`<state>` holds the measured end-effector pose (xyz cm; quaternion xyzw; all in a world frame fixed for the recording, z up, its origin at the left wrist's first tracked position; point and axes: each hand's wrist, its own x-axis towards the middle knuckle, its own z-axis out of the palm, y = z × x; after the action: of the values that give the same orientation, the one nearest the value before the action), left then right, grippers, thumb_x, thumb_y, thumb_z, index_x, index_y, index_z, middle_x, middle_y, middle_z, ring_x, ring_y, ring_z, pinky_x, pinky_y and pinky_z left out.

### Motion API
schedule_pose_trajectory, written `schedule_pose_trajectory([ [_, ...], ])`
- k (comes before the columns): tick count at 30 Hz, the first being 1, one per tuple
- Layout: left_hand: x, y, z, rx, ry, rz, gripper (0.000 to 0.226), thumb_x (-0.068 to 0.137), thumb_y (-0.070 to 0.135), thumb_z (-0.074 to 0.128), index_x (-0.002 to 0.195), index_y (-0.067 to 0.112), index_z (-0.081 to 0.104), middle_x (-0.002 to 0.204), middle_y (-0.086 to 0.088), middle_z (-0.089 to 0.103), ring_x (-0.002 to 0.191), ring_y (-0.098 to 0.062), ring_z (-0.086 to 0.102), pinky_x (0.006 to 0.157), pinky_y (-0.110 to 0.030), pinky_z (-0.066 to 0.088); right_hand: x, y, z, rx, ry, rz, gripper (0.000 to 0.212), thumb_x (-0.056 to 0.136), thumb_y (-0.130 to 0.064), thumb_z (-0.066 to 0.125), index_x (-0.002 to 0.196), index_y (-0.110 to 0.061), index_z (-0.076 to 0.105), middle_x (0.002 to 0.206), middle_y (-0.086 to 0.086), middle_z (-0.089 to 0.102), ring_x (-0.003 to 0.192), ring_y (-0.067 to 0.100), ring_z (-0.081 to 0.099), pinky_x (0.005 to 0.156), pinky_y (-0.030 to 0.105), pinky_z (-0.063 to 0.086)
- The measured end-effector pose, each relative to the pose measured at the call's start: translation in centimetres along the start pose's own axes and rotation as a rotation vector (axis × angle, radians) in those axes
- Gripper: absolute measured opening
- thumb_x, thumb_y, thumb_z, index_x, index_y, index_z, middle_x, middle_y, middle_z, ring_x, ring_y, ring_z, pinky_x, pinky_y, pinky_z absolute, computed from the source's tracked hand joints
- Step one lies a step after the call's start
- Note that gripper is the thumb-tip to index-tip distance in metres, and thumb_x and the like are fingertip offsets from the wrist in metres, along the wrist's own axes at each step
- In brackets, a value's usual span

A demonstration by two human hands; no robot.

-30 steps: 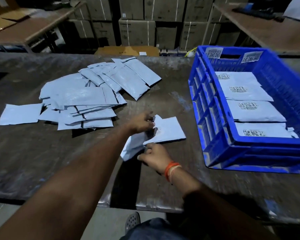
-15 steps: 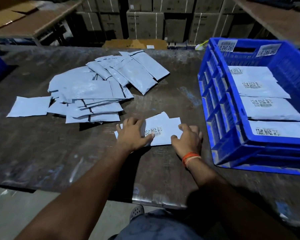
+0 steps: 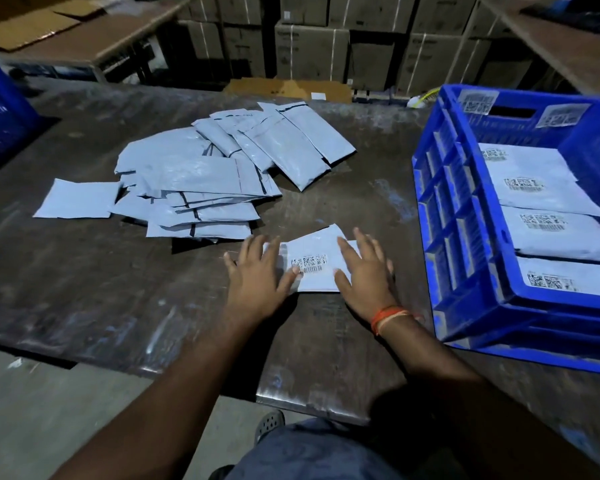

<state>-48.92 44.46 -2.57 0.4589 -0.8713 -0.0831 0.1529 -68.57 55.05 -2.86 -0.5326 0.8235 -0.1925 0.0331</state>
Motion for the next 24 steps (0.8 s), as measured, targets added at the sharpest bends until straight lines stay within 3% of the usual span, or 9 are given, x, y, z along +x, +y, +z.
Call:
schedule_pose_trajectory([
  [4, -1.9, 1.3, 0.8, 0.056, 0.007, 0.151, 0.057, 0.102, 0.055, 0.028, 0.154, 0.031, 0.034, 0.164, -0.002, 0.022, 0.153, -0.029, 0.011, 0.116, -0.067, 0.017, -0.2, -0.6, 1.1, -0.145, -0.106, -0.202, 0.056, 0.099, -0.053, 0.036, 0.153, -0.041, 0.029, 0.167, 0.001, 0.007, 0.153, 0.025, 0.003, 0.109, 0.047, 0.022],
  [8, -2.9, 0.2, 1.8, 0.087, -0.111, 0.076, 0.049, 0.104, 0.054, 0.027, 0.152, 0.046, 0.028, 0.166, -0.002, 0.014, 0.153, -0.03, 0.008, 0.114, -0.07, 0.013, -0.6, 0.4, 1.6, -0.197, -0.203, -0.118, 0.052, 0.101, -0.057, 0.029, 0.152, -0.05, 0.023, 0.167, 0.0, 0.003, 0.152, 0.026, -0.003, 0.111, 0.047, 0.017],
  [10, -3.0, -0.4, 1.6, 0.033, -0.067, -0.012, 0.044, 0.103, 0.052, 0.032, 0.147, 0.047, 0.037, 0.163, -0.004, 0.02, 0.152, -0.03, 0.014, 0.114, -0.067, 0.018, -0.6, 0.9, 1.1, -0.173, -0.168, 0.017, 0.052, 0.101, -0.053, 0.035, 0.152, -0.047, 0.028, 0.166, 0.003, 0.01, 0.151, 0.029, 0.006, 0.11, 0.048, 0.02],
  [13, -1.8, -0.6, 0.7, -0.13, 0.082, -0.192, 0.029, 0.095, 0.042, 0.054, 0.122, 0.036, 0.061, 0.15, -0.008, 0.037, 0.136, -0.033, 0.036, 0.108, -0.051, 0.037, -0.3, 1.0, 0.4, -0.109, -0.109, 0.209, 0.06, 0.096, -0.05, 0.048, 0.153, -0.035, 0.033, 0.158, 0.011, 0.026, 0.141, 0.034, 0.023, 0.109, 0.049, 0.029],
  [16, 0.7, -0.3, 0.0, -0.297, 0.047, -0.393, 0.023, 0.084, 0.035, 0.07, 0.107, 0.031, 0.068, 0.133, -0.009, 0.053, 0.122, -0.032, 0.05, 0.102, -0.038, 0.044, 0.6, 0.5, 0.5, 0.125, -0.036, 0.237, 0.066, 0.085, -0.037, 0.065, 0.147, -0.031, 0.044, 0.132, 0.012, 0.048, 0.123, 0.032, 0.042, 0.106, 0.039, 0.039],
  [19, 2.3, -0.6, -0.8, -0.408, -0.035, -0.441, 0.021, 0.077, 0.026, 0.079, 0.096, 0.029, 0.072, 0.111, -0.004, 0.069, 0.11, -0.024, 0.062, 0.1, -0.033, 0.047, 1.6, 0.2, 0.5, 0.463, 0.011, 0.376, 0.062, 0.071, -0.022, 0.069, 0.132, -0.03, 0.061, 0.108, 0.008, 0.062, 0.101, 0.025, 0.06, 0.096, 0.032, 0.05],
  [21, 2.6, -1.0, -1.3, -0.448, -0.039, -0.435, 0.018, 0.077, 0.019, 0.08, 0.093, 0.026, 0.075, 0.107, 0.002, 0.073, 0.104, -0.017, 0.066, 0.09, -0.02, 0.045, 2.1, 0.4, 0.2, 0.615, 0.035, 0.456, 0.051, 0.069, -0.015, 0.066, 0.118, -0.029, 0.07, 0.093, -0.003, 0.068, 0.085, 0.017, 0.065, 0.085, 0.032, 0.055],
  [24, 2.9, -1.6, -1.6, -0.536, -0.012, -0.453, 0.017, 0.08, 0.015, 0.078, 0.093, 0.026, 0.078, 0.107, 0.008, 0.072, 0.096, -0.008, 0.063, 0.081, -0.01, 0.039, 2.4, 0.7, 0.1, 0.73, 0.055, 0.451, 0.038, 0.073, -0.003, 0.062, 0.094, -0.031, 0.076, 0.098, -0.01, 0.072, 0.079, -0.003, 0.062, 0.081, 0.023, 0.051],
])
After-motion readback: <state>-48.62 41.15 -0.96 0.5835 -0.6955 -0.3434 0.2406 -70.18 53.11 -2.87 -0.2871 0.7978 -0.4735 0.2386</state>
